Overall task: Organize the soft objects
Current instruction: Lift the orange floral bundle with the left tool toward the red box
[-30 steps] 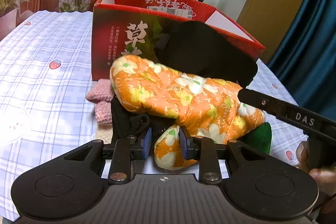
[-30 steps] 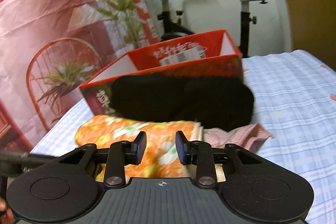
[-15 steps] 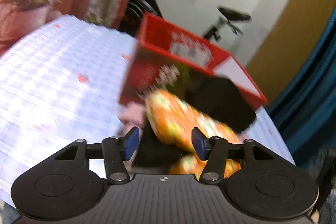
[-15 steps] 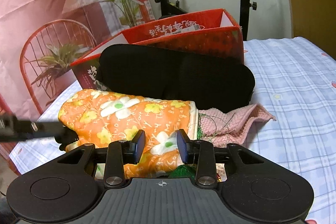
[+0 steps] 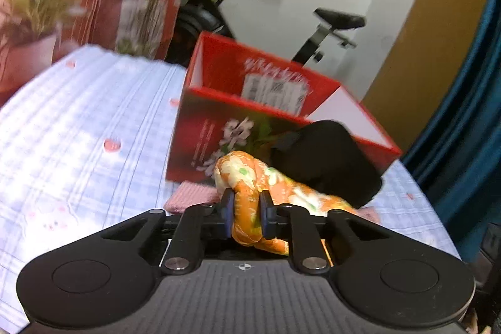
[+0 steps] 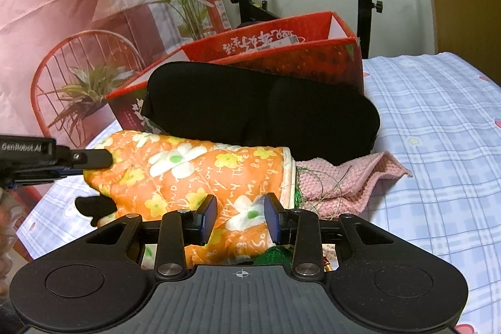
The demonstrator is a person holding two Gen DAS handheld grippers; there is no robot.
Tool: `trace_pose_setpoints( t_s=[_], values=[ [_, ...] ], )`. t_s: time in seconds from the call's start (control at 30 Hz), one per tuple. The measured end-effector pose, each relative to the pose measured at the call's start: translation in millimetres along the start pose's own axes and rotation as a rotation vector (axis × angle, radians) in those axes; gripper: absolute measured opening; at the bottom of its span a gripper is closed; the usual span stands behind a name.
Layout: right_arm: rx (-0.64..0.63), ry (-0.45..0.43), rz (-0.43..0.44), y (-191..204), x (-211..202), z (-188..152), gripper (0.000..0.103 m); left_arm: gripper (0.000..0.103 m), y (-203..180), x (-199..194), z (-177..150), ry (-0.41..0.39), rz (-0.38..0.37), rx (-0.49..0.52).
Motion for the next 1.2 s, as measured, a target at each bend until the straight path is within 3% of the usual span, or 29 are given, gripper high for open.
trace_pose_setpoints(
  t_s=[0.17, 0.2, 0.23, 0.43, 0.7, 1.2],
  values=[
    [-0.008, -0.048, 0.025, 4, -9, 3, 0.034, 0.016, -6, -23, -5, -0.033, 0.007, 0.07],
    [-0.007, -0.058, 0.022, 4, -11, 3, 0.038, 0.016, -6, -24, -8, -0.027, 0.007, 0.076],
    [-0.005, -0.062, 0.019, 4, -11, 4, 0.042, 0.016, -5, -22, -11, -0.014, 0.01, 0.071],
    [0.023, -0.038, 0.034, 0, -8, 3, 0.042, 0.016, 20, -7, -42, 0.09, 0.025, -0.051],
    [0.022, -0.052, 0.039, 2, -9, 1, 0.043, 0.017, 23, 6, -51, 0.119, 0.065, -0.031],
    [-0.028, -0.06, 0.058, 7, 4, 2, 0.047, 0.024, 29, 14, -58, 0.137, 0.068, -0.065]
  ],
)
Point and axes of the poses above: each gripper's, at about its wrist camera, not at the fingertips, and x roughly the way its jaws point, y to its left, z to its top, the point moved 2 cm from there along x, roughly the way its jaws point, and after that the axes turned 4 degrees about x, right-handed, at the moved point
